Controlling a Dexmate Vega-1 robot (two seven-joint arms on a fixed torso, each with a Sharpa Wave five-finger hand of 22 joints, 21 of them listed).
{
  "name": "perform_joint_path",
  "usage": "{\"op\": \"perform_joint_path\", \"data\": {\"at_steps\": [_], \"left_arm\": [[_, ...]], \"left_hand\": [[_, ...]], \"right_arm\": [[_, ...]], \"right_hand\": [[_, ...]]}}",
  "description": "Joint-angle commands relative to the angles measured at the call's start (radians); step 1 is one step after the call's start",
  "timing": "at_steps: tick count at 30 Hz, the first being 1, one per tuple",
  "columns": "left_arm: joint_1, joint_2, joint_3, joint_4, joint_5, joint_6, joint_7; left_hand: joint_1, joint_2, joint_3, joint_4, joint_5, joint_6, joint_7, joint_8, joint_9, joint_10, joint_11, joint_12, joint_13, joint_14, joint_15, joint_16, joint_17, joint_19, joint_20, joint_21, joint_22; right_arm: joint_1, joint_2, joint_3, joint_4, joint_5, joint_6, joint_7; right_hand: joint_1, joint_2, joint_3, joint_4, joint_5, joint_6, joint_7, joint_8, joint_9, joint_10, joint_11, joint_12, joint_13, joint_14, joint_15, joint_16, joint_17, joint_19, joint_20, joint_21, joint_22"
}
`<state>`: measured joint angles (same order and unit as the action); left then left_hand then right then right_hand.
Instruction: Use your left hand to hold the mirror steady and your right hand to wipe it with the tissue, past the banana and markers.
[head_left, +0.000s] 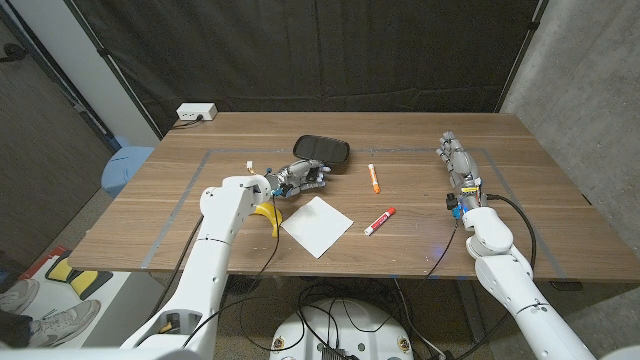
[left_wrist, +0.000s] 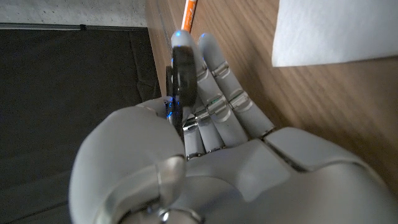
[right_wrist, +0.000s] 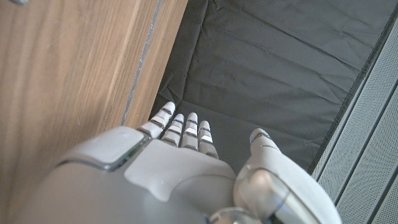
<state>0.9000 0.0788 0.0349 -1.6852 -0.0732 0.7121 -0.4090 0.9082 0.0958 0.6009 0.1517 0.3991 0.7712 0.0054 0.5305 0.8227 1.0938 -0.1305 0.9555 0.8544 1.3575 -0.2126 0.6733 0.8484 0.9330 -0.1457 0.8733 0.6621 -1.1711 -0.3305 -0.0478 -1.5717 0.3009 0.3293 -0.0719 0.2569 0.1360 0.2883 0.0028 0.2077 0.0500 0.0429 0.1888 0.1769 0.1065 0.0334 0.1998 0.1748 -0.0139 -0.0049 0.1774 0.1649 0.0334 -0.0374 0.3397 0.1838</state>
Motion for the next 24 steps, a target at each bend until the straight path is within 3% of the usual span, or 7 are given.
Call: {"op": "perform_joint_path", "data": {"at_steps": [1, 3, 9, 12, 14, 20, 24], "left_arm": [[0.011, 0.051, 0.065, 0.004, 0.054, -0.165, 0.002], [0.016, 0.054, 0.071, 0.003, 0.063, -0.201, 0.013], [0.031, 0.071, 0.096, -0.009, 0.106, -0.289, 0.058], [0.034, 0.079, 0.105, -0.003, 0.120, -0.336, 0.072], [0.035, 0.089, 0.112, 0.007, 0.130, -0.380, 0.078], [0.035, 0.104, 0.118, 0.037, 0.136, -0.469, 0.092], [0.031, 0.108, 0.109, 0.080, 0.101, -0.549, 0.073]], "left_hand": [[0.001, -0.019, -0.014, -0.001, 0.006, 0.000, -0.011, 0.038, 0.075, -0.014, 0.004, 0.136, 0.392, -0.012, 0.010, 0.123, 0.217, -0.058, -0.042, 0.106, 0.120], [-0.005, -0.014, -0.018, 0.003, 0.004, 0.009, -0.010, 0.051, 0.092, -0.006, 0.013, 0.176, 0.393, -0.013, 0.011, 0.157, 0.277, -0.064, -0.038, 0.126, 0.132], [-0.023, -0.009, -0.021, 0.011, 0.002, 0.017, -0.026, 0.064, 0.109, -0.019, 0.008, 0.259, 0.393, -0.035, 0.009, 0.222, 0.382, -0.072, -0.039, 0.148, 0.125], [-0.028, -0.010, -0.023, 0.012, 0.002, 0.022, -0.031, 0.065, 0.108, -0.024, 0.007, 0.273, 0.393, -0.042, 0.014, 0.231, 0.386, -0.076, -0.039, 0.152, 0.126], [-0.031, -0.009, -0.024, 0.012, 0.001, 0.024, -0.033, 0.066, 0.107, -0.028, 0.006, 0.283, 0.393, -0.044, 0.014, 0.239, 0.388, -0.081, -0.040, 0.151, 0.120], [-0.039, -0.004, -0.025, 0.011, 0.001, 0.022, -0.033, 0.068, 0.109, -0.039, 0.002, 0.324, 0.392, -0.056, 0.011, 0.266, 0.388, -0.082, -0.043, 0.158, 0.107], [-0.044, -0.001, -0.025, 0.011, 0.001, 0.024, -0.032, 0.068, 0.106, -0.049, -0.003, 0.349, 0.392, -0.060, 0.011, 0.284, 0.388, -0.084, -0.044, 0.163, 0.102]], "right_arm": [[-0.008, -0.002, 0.004, -0.007, 0.000, 0.002, -0.003], [-0.008, -0.004, 0.004, -0.010, -0.003, 0.000, -0.004], [-0.013, -0.014, 0.001, -0.036, -0.027, -0.026, -0.023], [-0.020, -0.023, -0.004, -0.066, -0.058, -0.060, -0.052], [-0.027, -0.031, -0.008, -0.089, -0.087, -0.084, -0.075], [-0.048, -0.077, -0.029, -0.164, -0.180, -0.162, -0.120], [-0.062, -0.116, -0.049, -0.209, -0.250, -0.198, -0.144]], "right_hand": [[0.008, 0.006, -0.004, 0.001, 0.001, 0.011, 0.002, 0.001, 0.004, 0.008, 0.004, 0.001, 0.002, 0.007, -0.006, 0.000, 0.003, 0.008, -0.017, -0.007, 0.003], [0.007, 0.007, -0.004, 0.001, 0.001, 0.011, 0.002, 0.001, 0.004, 0.008, 0.003, 0.001, 0.002, 0.007, -0.006, 0.001, 0.003, 0.008, -0.017, -0.008, 0.003], [0.012, 0.019, 0.002, 0.001, 0.004, 0.024, 0.000, 0.006, 0.004, 0.015, 0.000, 0.003, 0.002, 0.011, -0.011, 0.002, 0.003, 0.013, -0.024, -0.009, 0.004], [0.036, 0.061, 0.034, 0.005, 0.011, 0.051, -0.015, 0.012, 0.004, 0.043, -0.018, 0.011, 0.002, 0.030, -0.029, 0.007, 0.004, 0.034, -0.045, -0.006, 0.004], [0.046, 0.070, 0.050, 0.012, 0.013, 0.060, -0.024, 0.013, 0.004, 0.055, -0.024, 0.013, 0.002, 0.037, -0.040, 0.009, 0.006, 0.044, -0.055, -0.004, 0.005], [0.062, 0.077, 0.084, 0.033, 0.014, 0.087, -0.037, 0.017, 0.005, 0.078, -0.041, 0.017, 0.002, 0.052, -0.055, 0.012, 0.008, 0.059, -0.074, -0.001, 0.008], [0.088, 0.058, 0.102, 0.026, 0.012, 0.101, -0.037, 0.017, 0.005, 0.099, -0.039, 0.020, 0.002, 0.081, -0.051, 0.016, 0.005, 0.077, -0.069, 0.004, 0.009]]}}
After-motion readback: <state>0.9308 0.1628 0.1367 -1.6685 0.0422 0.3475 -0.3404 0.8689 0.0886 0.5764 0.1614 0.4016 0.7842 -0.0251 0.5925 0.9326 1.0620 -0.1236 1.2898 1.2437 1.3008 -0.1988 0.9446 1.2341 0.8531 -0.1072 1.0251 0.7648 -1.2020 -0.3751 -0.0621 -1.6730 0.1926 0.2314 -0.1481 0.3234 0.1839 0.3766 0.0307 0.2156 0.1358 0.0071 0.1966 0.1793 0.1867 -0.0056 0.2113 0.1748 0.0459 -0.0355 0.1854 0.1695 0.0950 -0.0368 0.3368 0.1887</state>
